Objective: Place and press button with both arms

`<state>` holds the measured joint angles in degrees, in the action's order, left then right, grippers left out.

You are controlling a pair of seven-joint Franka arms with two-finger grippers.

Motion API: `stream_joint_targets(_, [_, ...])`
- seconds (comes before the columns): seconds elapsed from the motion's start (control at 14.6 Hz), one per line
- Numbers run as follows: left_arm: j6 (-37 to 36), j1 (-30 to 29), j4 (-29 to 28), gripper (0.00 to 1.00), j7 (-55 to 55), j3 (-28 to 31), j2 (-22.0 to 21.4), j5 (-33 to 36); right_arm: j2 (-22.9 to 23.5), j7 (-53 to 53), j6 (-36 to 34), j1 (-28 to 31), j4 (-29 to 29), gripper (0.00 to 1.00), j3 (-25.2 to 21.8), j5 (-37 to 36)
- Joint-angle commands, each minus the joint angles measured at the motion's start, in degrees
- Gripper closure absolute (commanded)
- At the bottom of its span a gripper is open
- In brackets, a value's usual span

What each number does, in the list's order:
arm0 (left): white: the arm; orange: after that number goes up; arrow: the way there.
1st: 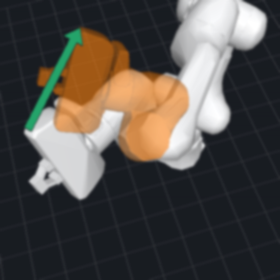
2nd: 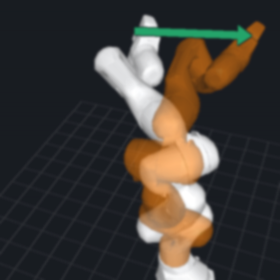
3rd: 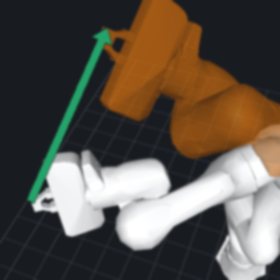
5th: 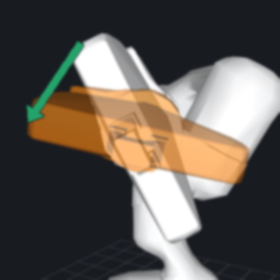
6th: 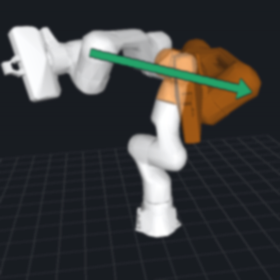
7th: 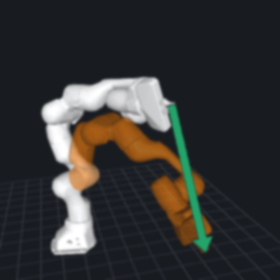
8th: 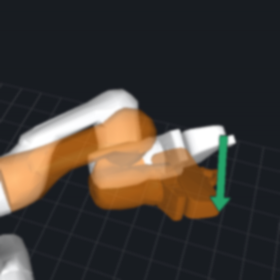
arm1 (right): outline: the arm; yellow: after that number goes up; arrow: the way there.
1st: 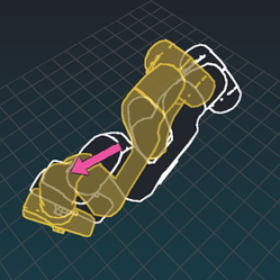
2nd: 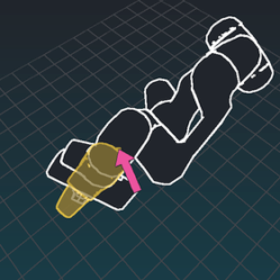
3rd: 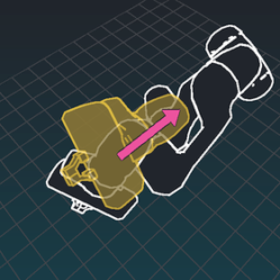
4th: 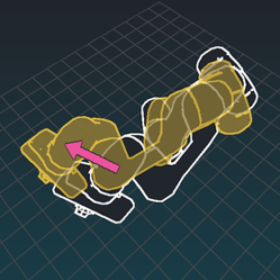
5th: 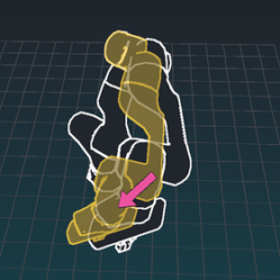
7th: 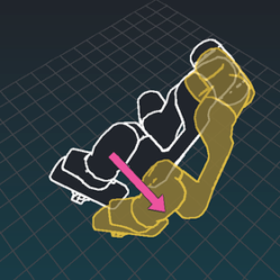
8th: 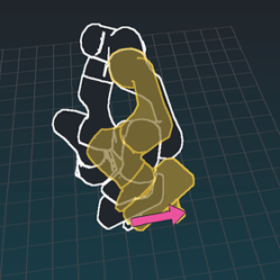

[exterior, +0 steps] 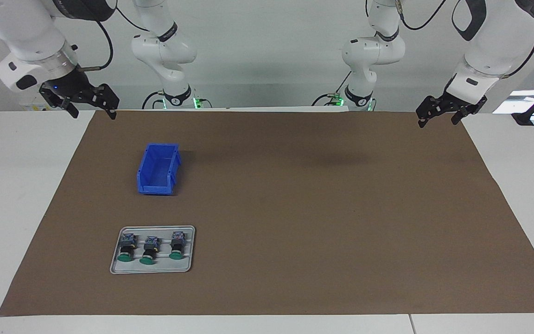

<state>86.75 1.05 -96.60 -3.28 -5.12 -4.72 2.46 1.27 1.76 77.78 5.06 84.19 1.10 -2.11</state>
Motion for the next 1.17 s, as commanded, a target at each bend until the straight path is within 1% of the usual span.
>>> stream_joint_targets(0.0, [0.97,-0.26,-1.31,0.0,0.73,0.03,-1.25,-0.44,-1.45,1.49,1.14,0.91,1.94,0.0,0.4,1.05])
stream_joint_targets(0.48, [0.88,0.36,-1.14,0.0,0.64,0.03,-1.25,-0.44,-1.98,1.31,0.35,1.18,1.94,0.0,0.4,1.14])
stream_joint_targets(0.55, [0.88,0.27,-1.14,0.0,0.73,0.03,-1.25,-0.44,-2.06,2.97,0.18,1.44,2.38,0.0,0.49,1.23])
stream_joint_targets(0.62, [0.88,0.35,-1.14,0.0,0.55,-0.06,-1.25,-0.44,-2.06,7.42,0.87,0.83,2.56,0.0,0.4,1.23])
stream_joint_targets(0.69, [1.06,0.44,-1.14,0.0,0.38,-0.15,-1.25,-0.44,-1.89,9.29,3.49,0.56,2.56,0.0,0.57,1.14])
stream_joint_targets(0.75, [1.14,0.44,-1.14,0.0,0.2,-0.15,-1.25,-0.44,-1.19,8.79,5.87,0.21,2.64,0.0,0.84,1.14])
stream_joint_targets(0.82, [0.97,0.44,-1.14,0.0,0.11,-0.15,-1.25,-0.44,0.99,8.52,6.94,-0.92,1.77,0.0,1.01,1.14])
stream_joint_targets(0.89, [0.62,0.44,-1.22,0.0,0.11,-0.15,-1.34,-0.44,4.23,7.3,9.38,-2.41,0.46,0.0,1.1,1.23])
stream_joint_targets(0.96, [0.62,0.44,-1.22,0.0,0.11,-0.15,-1.34,-0.44,6.35,3.81,12.1,-3.65,0.27,0.0,1.28,1.49])
stream_joint_targets(1.1, [1.06,0.18,-1.22,0.0,0.2,-0.15,-1.25,-0.44,12.67,-1.22,19.39,-6.46,-0.16,0.0,1.28,3.59])
